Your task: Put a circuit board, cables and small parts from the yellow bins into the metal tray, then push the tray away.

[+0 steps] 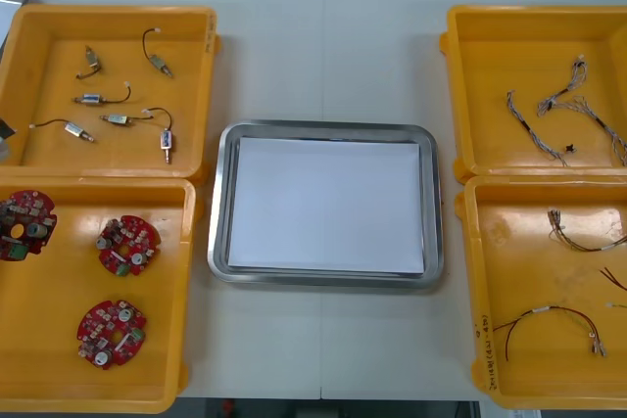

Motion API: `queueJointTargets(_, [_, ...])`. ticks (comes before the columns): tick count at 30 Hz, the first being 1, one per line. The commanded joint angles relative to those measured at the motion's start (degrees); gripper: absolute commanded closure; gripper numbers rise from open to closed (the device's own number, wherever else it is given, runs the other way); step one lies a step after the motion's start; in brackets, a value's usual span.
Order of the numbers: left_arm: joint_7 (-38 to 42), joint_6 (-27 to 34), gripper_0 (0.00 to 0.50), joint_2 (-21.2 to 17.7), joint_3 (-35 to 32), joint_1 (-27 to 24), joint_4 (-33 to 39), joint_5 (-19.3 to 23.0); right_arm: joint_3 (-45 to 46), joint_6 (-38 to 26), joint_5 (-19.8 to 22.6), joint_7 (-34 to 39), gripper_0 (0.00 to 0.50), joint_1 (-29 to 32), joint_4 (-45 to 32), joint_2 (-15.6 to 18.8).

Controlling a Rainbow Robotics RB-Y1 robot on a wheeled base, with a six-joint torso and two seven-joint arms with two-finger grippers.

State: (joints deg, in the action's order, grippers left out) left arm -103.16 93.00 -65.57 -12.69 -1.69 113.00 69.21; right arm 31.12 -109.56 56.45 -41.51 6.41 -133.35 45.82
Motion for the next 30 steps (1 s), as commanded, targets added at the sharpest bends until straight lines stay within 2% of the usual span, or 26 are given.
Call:
queueJointTargets(1, [10.0, 3.86, 0.5, 1.23, -2.07, -5.17, 3.89, -0.31, 2.1, -0.44, 3.4, -6.21, 0.5, -1.57, -3.67, 5.24])
queueJointTargets(8, [17.03, 8.34, 0.5, 2.73, -0.58, -9.3, 8.2, -0.13, 1.66, -0.44, 7.45, -15.18, 0.5, -3.16, -7.36, 7.88])
queueJointTargets(21, [31.79, 8.52, 0.498, 6.95, 10.41, -19.41, 12.24, -1.36, -3.35, -0.44, 7.88, -30.91, 0.5, -9.66, -10.7, 8.76])
queueJointTargets(30, [40.5, 8.52, 0.5, 11.16, 20.43, -26.79, 14.44, -5.58, -8.62, -0.44, 7.8, -40.23, 0.5, -13.53, -10.79, 8.76])
